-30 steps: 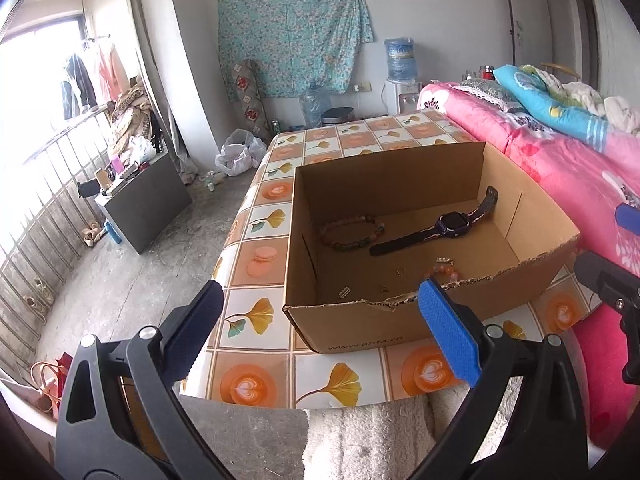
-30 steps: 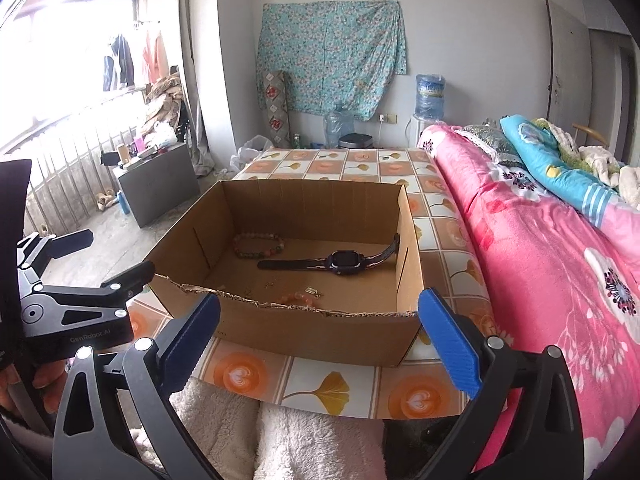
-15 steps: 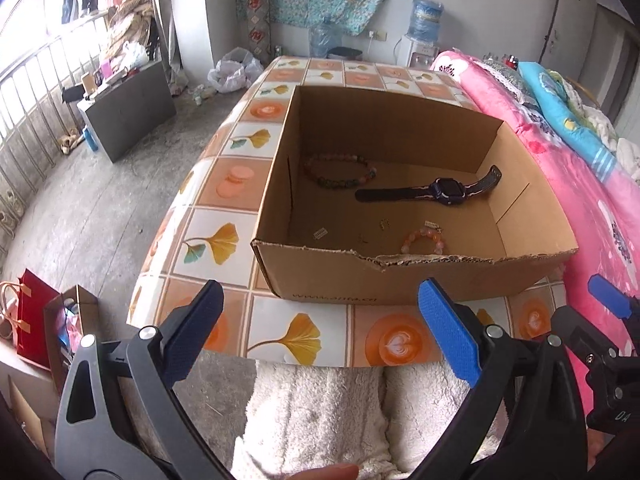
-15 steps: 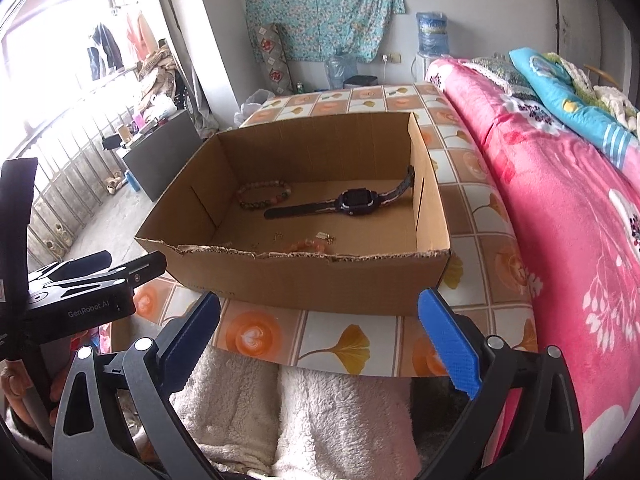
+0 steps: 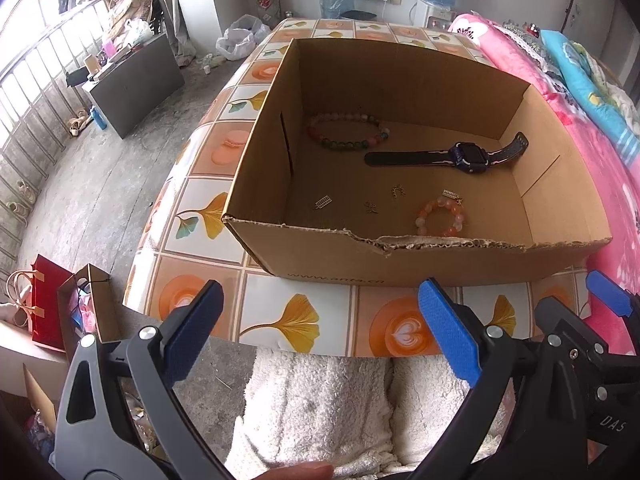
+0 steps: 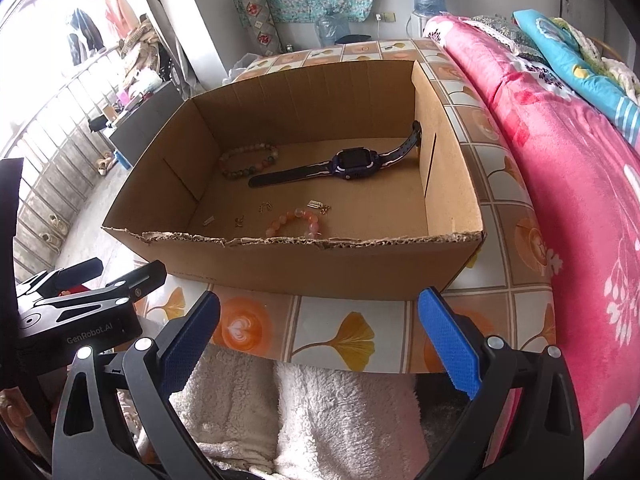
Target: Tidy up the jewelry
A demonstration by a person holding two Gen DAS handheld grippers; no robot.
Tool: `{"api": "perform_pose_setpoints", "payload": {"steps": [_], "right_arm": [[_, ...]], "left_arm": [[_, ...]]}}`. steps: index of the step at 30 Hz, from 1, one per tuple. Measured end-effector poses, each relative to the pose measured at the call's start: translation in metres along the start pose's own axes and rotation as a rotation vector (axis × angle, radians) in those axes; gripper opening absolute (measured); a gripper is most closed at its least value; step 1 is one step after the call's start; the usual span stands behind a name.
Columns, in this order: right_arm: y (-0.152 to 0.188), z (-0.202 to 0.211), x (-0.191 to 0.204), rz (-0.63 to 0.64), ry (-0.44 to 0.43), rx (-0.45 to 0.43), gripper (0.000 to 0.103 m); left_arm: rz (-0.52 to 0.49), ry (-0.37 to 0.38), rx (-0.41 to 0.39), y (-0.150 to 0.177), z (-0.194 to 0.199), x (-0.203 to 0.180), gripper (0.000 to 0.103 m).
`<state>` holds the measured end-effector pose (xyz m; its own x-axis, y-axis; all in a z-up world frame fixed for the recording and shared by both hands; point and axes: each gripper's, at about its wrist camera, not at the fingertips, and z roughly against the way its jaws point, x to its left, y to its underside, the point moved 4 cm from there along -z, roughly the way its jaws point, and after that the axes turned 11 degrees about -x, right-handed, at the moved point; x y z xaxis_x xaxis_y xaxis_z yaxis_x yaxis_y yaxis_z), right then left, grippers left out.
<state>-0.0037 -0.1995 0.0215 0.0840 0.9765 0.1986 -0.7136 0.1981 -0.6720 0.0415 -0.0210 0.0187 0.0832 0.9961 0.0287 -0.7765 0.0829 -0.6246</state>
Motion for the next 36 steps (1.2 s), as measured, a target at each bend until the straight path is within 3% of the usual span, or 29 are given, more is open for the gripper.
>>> {"api": "perform_pose_setpoints", "payload": {"steps": [16,36], "right_arm": [[-0.009,-0.02,-0.004,-0.011,0.021,0.033,0.097],[-0.009,-0.018,-0.007,-0.009,0.047,0.028,0.097]], "left_arm": [[-0.04,0.007,0.018,-0.006,-0.014,-0.005,0.094],[-0.068,0.037,-0.007,-0.007,0.0,-0.01,0.094]]}}
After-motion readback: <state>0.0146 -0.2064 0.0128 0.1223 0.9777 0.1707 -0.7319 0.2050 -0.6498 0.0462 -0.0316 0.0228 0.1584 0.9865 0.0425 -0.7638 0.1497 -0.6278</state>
